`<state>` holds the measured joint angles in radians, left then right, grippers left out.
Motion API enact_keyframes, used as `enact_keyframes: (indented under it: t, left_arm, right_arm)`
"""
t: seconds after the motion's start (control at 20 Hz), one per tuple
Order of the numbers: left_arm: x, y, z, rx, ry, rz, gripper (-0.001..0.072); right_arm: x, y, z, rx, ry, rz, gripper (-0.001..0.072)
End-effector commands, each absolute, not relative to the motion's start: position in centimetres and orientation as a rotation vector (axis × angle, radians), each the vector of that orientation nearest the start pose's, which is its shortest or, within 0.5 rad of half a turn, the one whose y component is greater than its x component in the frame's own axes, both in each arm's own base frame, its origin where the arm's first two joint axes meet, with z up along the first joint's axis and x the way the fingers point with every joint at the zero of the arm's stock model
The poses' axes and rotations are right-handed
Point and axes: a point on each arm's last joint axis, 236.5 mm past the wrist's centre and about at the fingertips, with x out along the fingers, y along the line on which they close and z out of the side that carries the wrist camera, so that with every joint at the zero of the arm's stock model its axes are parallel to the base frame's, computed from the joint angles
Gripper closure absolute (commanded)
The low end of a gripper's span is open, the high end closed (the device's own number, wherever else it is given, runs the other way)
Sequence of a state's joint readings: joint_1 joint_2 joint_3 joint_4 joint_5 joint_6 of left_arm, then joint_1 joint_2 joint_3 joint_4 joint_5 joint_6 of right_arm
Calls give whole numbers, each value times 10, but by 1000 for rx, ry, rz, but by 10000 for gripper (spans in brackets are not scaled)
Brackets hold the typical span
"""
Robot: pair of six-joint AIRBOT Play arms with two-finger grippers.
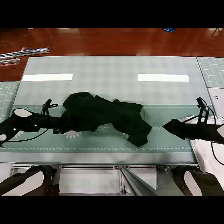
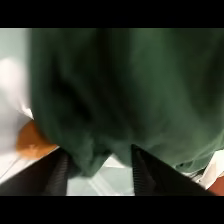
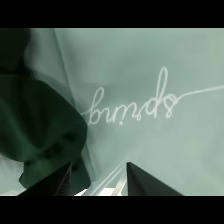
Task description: Fold the shirts.
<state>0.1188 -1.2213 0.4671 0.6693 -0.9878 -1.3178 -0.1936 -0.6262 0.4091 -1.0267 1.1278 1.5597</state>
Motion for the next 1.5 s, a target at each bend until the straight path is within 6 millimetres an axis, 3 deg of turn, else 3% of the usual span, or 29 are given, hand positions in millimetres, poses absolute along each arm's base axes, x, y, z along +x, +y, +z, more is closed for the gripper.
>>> enact_keyframes:
  t: [0.0,0.05,0.3,0.75,0.8,0.9,0.95,1.05,1.15,1.3,1.35,1.45]
  left_arm:
    - [257,-136,-117,-877,1491,-262,633]
    - [259,-136,-116,-859,1482,-279,690]
    - [267,-136,-109,-836,1461,-312,690]
    - [267,-137,-109,-837,1462,-313,690]
    - [267,-137,-109,-836,1461,-313,690]
    - [268,-136,-108,-838,1460,-312,690]
    - [270,-136,-104,-838,1455,-323,690]
    - [285,-136,-76,-816,1405,-403,691]
    - [317,-128,-20,-775,1269,-474,691]
    - [372,-99,111,-709,941,-477,691]
    - [382,-92,155,-683,840,-475,691]
    - [389,-80,245,-615,642,-482,691]
  right_arm:
    - [210,79,-39,669,1265,133,305]
    - [206,82,-42,680,1295,138,305]
    - [198,97,-68,752,1454,176,307]
    - [220,181,-104,799,1473,270,323]
    - [221,186,-107,807,1474,268,393]
    - [230,198,-102,827,1434,315,631]
    - [235,203,-93,812,1410,370,677]
    - [260,209,-53,761,1340,478,678]
    - [299,200,11,682,1208,547,678]
    - [352,162,137,540,989,548,678]
    - [363,147,181,494,908,528,678]
    - [365,128,262,401,763,512,678]
